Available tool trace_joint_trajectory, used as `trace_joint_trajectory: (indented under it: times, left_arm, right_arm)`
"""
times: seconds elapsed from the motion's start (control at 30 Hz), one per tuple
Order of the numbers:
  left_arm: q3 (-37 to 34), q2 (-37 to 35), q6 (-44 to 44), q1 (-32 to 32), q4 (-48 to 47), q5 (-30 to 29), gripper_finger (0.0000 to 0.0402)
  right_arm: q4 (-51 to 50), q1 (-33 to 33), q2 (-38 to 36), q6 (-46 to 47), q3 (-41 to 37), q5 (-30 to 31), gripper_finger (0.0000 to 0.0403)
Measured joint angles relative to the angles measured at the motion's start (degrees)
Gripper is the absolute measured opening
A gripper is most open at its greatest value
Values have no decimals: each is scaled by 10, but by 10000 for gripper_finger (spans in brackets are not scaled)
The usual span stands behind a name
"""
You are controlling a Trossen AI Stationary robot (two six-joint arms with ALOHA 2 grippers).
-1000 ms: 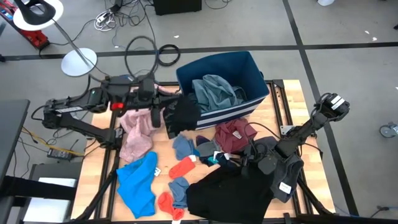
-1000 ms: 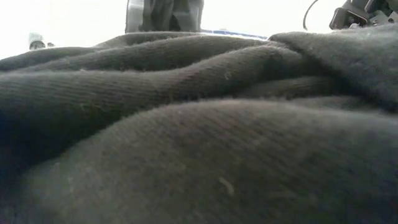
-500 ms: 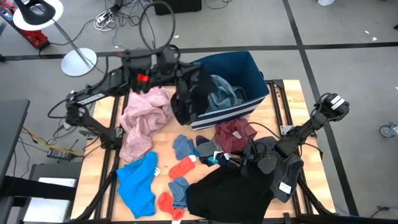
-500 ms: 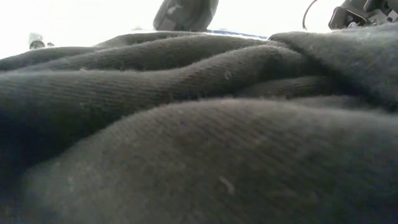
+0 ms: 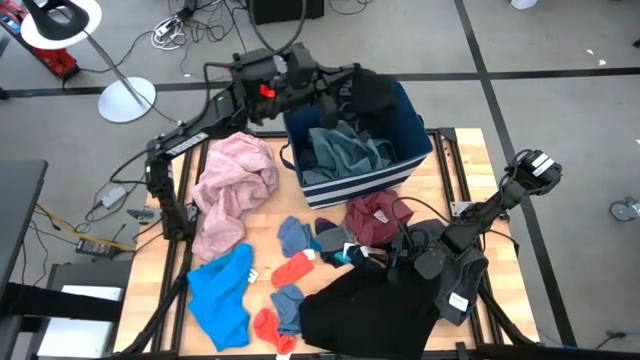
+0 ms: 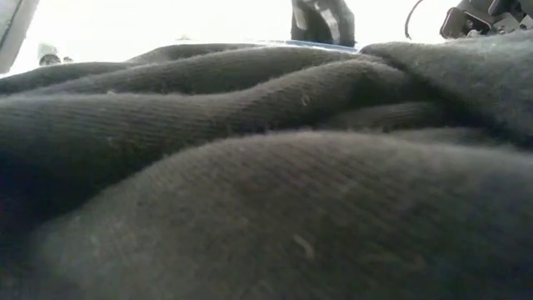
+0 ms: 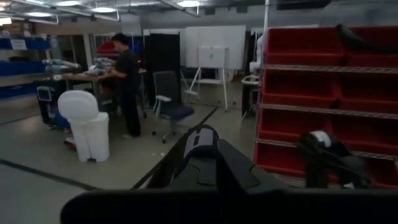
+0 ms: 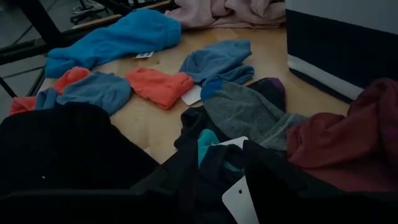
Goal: Sort clothes
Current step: Put the black underwear in the blue laundry bin organizer
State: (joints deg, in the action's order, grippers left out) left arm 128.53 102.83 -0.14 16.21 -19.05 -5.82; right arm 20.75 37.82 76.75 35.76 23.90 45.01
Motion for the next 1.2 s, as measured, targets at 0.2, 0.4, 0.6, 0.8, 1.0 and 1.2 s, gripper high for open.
trace_joint_trajectory:
  times: [0.2,0.4,0.6,0.8,1.0,1.2]
  left_arm:
    - [4,45,-21,25,-8,58,0]
    - [3,96,-57,35,-53,96,0]
    - [3,119,-62,38,-60,90,3]
    - [-6,120,-65,38,-65,91,6]
    - [-6,120,-104,38,-65,89,10]
    - [-6,120,-103,38,-65,69,63]
  right_arm:
    - [-1,-5,0,0,0,-6,128]
    - [-1,-6,0,-6,0,-12,128]
    - [-1,-6,0,-5,0,-13,128]
    - [-1,-6,0,-5,0,-13,128]
    - [0,-6,0,-5,0,-13,128]
    - [0,-6,0,-5,0,-13,128]
